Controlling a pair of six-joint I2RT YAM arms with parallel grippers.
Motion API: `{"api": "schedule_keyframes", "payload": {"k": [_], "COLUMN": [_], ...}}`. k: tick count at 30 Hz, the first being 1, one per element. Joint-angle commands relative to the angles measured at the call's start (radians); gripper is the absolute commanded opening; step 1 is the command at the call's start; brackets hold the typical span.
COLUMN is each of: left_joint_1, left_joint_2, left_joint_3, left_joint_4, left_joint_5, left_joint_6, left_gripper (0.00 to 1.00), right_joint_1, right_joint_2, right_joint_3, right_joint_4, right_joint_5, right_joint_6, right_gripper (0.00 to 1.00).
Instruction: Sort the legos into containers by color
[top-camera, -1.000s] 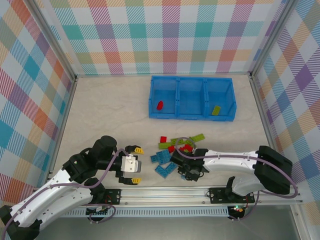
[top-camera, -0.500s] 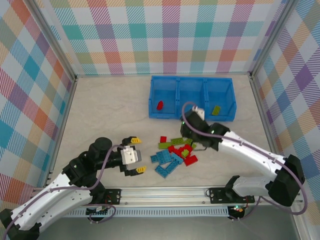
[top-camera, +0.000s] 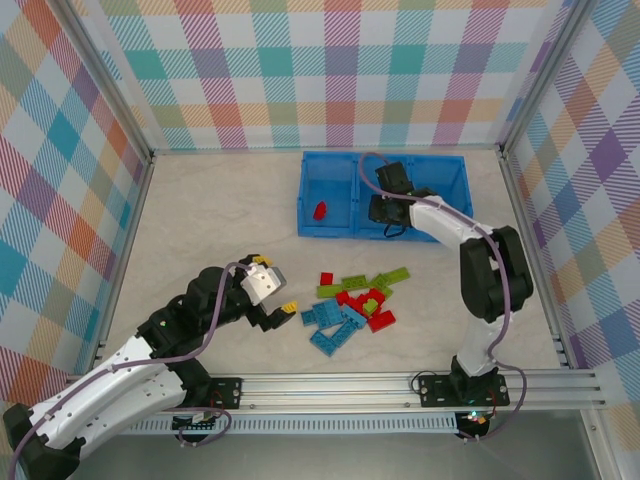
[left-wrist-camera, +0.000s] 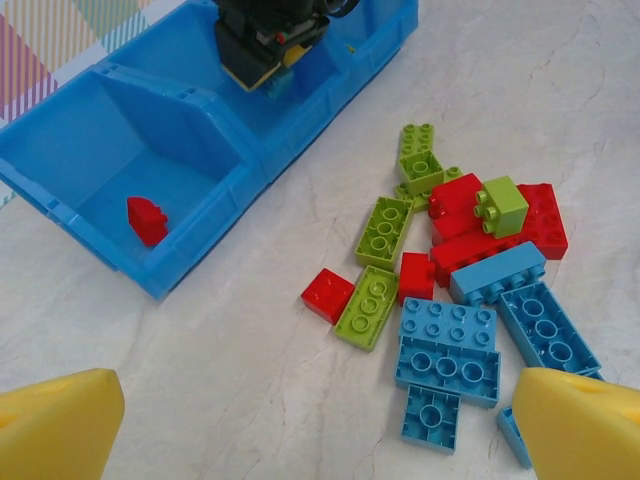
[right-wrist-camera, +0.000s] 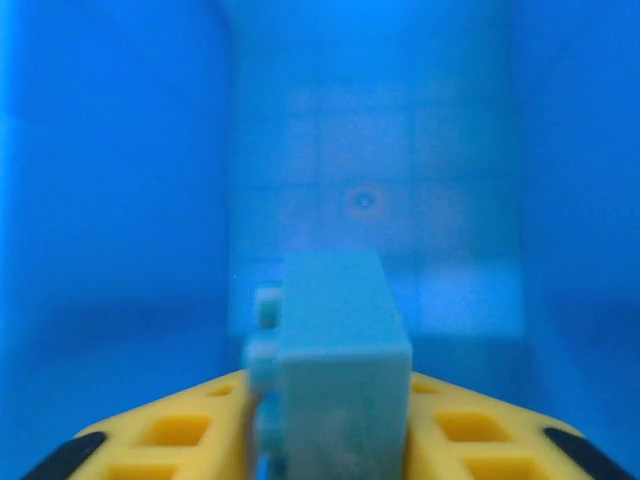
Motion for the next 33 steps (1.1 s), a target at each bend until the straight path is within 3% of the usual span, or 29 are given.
{"api": "schedule_keyframes", "payload": {"k": [1,3,7,11,15,19,25,33], "left_joint_1": [0.008,0.007,0.008,0.007,0.008,0.007,0.007,0.007], "left_joint_2": [-0.012,-0.017,-0.030,-0.057,-0.107,-0.103,-0.041,-0.050], "left_joint_3": [0.025,0.023,0.008,-0.004,-0.039,-0.053,-0.042,-0.048], "left_joint_4": [0.022,0.022,0.022,-0.083,-0.101,-0.097,-0.104,-0.111], "left_joint_5": [-0.015,-0.007,0.042,0.205,0.339,0.379,0.415,0.405], "left_joint_6": [0.001,0.011,0.055,0.237,0.336,0.382,0.410,0.416], "left_gripper": [1.00,1.00,1.00,1.00,1.00,1.00,1.00,1.00], "right_joint_1": [0.002,0.002,0.002,0.027,0.139,0.300,0.473,0.498], "right_joint_2": [-0.009,-0.041,-0.157,-0.376,-0.600,-0.732,-0.666,-0.488], "right_joint_3": [0.055,0.046,-0.005,-0.181,-0.358,-0.482,-0.521,-0.469], "right_joint_4": [-0.011,-0.013,-0.037,-0.036,-0.173,-0.329,-0.416,-0.322], "right_joint_5": [-0.033,-0.010,-0.012,-0.112,-0.051,0.007,-0.044,-0.064], "right_joint_6": [-0.006,0.000,0.020,0.077,0.181,0.325,0.481,0.456], "right_gripper": [0.43,0.49,0.49,0.49,0.49,0.51,0.62,0.71]}}
